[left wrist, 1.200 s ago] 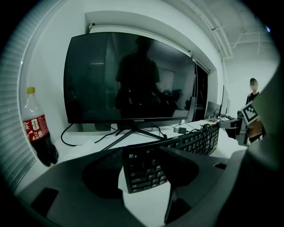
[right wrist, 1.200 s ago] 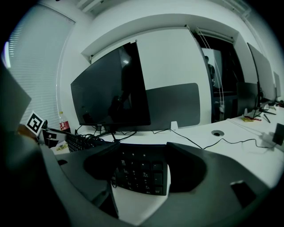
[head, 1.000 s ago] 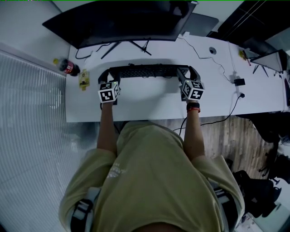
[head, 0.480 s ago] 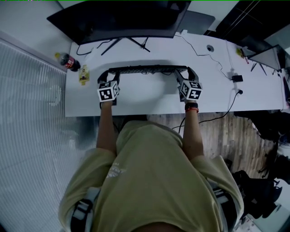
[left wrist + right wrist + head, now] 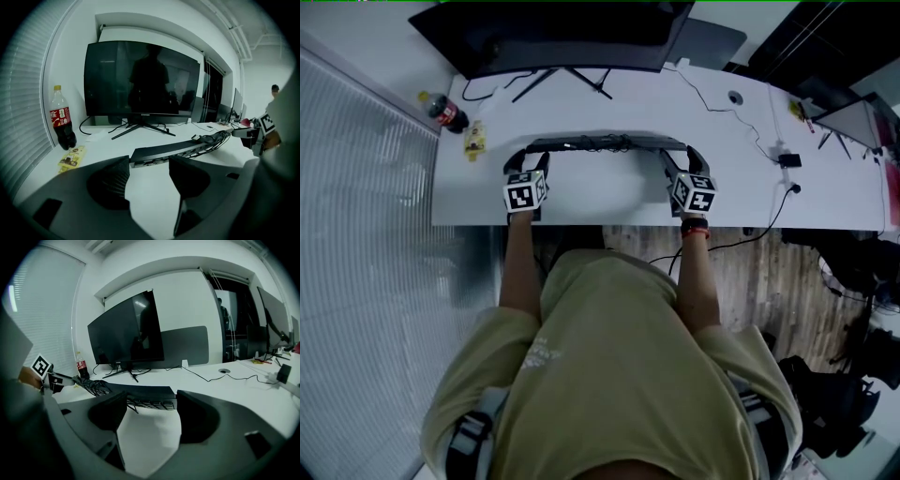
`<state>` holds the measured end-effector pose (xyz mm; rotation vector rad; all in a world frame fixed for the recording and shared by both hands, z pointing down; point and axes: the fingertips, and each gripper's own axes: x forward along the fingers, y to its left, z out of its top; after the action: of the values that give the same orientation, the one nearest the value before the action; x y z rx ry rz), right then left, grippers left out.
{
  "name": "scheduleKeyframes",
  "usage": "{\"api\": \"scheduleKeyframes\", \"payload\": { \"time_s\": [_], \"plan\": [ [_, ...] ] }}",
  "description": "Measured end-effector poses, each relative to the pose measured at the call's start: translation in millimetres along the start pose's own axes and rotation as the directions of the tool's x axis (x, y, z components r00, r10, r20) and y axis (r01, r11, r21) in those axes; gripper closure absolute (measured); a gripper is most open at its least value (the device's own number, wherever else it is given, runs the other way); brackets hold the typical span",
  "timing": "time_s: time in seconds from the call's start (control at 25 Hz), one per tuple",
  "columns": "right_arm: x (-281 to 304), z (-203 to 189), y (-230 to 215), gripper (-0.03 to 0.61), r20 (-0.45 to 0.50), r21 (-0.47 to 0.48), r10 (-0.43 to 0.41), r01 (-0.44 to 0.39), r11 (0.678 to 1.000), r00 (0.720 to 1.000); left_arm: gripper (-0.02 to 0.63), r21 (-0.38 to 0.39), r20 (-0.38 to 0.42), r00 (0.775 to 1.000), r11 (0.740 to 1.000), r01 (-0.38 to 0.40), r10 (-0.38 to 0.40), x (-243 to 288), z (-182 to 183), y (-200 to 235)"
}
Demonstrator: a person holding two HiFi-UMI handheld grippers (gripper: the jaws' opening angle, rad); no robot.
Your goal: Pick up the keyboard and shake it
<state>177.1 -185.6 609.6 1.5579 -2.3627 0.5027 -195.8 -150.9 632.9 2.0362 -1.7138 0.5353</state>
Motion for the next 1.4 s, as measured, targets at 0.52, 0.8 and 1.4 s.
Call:
{"api": "scheduleKeyframes", "payload": {
  "time_s": [0.52, 0.8, 1.4],
  "plan": [
    [-21, -45, 7, 0.238, -0.053, 0.007, -0.017, 0.017, 1.0, 0.998, 0.35, 0.04, -0.071, 0.997, 0.999, -0.023, 0.026, -16, -48, -8],
    [-25, -70, 9, 0.238, -0.093, 0.021, -0.033, 0.036, 0.999, 0.995, 0.35, 0.067, -0.126, 0.992, 0.998, -0.017, 0.026, -14, -69, -12],
    [-19, -101, 7, 0.238, -0.195, 0.005, -0.05, 0.052, 0.999, 0.979, 0.348, 0.117, -0.225, 0.971, 0.992, -0.048, 0.074, -8, -101, -9]
  ]
}}
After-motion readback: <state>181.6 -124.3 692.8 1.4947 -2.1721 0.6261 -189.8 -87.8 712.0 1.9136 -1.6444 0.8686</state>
